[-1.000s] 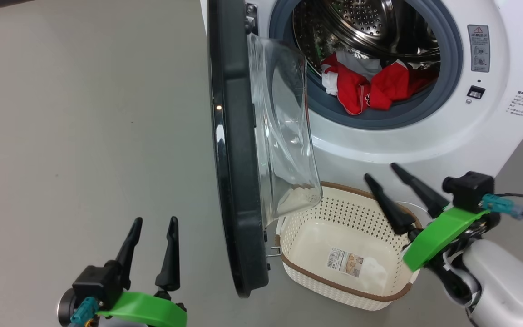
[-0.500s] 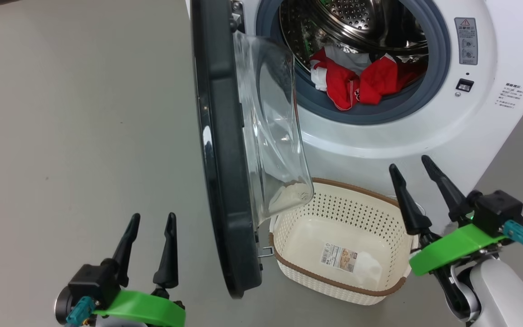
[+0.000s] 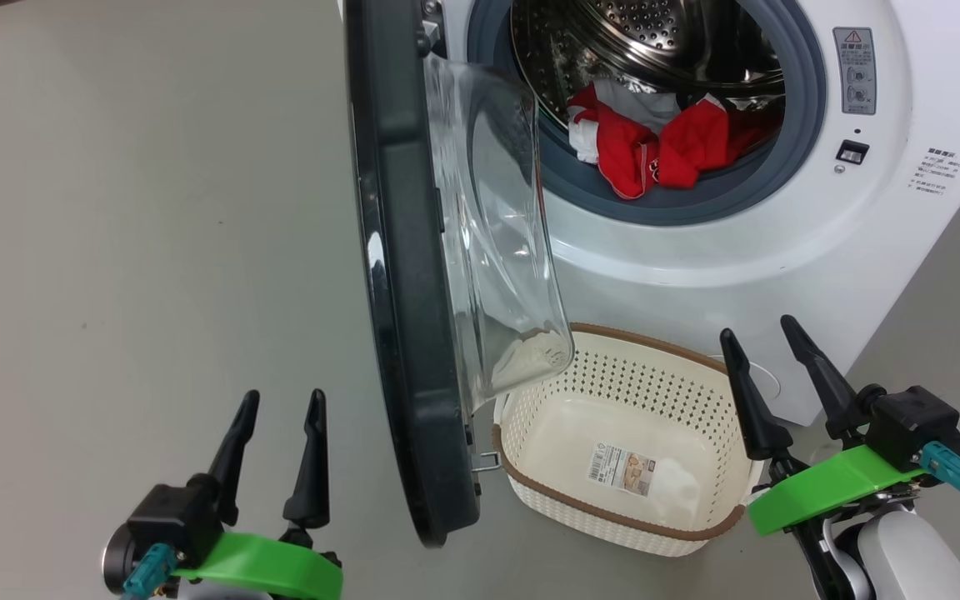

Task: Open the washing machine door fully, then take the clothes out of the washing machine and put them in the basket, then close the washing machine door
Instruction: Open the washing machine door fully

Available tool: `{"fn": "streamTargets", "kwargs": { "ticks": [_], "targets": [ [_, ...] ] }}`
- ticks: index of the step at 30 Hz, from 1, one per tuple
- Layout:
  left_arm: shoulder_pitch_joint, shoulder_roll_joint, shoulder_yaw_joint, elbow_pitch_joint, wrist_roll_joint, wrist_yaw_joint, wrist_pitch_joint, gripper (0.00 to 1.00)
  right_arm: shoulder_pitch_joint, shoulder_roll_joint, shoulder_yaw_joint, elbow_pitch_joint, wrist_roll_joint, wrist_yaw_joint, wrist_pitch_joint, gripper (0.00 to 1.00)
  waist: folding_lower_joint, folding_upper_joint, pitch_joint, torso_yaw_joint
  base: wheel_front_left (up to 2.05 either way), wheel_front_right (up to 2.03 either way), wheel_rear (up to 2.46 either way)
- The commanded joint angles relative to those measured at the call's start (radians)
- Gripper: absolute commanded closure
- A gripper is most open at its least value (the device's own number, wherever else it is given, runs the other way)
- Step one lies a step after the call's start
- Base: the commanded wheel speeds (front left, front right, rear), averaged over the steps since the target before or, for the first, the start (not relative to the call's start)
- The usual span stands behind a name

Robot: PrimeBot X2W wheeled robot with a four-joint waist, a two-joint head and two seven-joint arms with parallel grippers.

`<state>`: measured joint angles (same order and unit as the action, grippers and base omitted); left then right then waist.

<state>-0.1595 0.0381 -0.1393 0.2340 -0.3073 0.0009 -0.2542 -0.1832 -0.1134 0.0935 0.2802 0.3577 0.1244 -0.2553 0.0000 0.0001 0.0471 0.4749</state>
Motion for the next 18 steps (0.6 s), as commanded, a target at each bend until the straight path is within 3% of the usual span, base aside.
{"fn": "streamTargets", "kwargs": {
  "ticks": [1, 18],
  "targets": [
    [-0.008, 0.012, 0.026, -0.029, 0.007, 0.009, -0.008, 0.0, -0.002, 0.003, 0.025, -0.029, -0.011, 0.006, -0.006, 0.0, 0.0, -0.0001, 0.001, -0.001, 0.0, 0.0, 0.0],
    [-0.012, 0.012, 0.03, -0.002, 0.014, 0.013, -0.008, 0.0, -0.002, 0.0, 0.062, -0.014, 0.006, 0.006, -0.006, 0.0, 0.0, -0.0001, -0.002, -0.003, 0.0, 0.0, 0.0]
  ]
}}
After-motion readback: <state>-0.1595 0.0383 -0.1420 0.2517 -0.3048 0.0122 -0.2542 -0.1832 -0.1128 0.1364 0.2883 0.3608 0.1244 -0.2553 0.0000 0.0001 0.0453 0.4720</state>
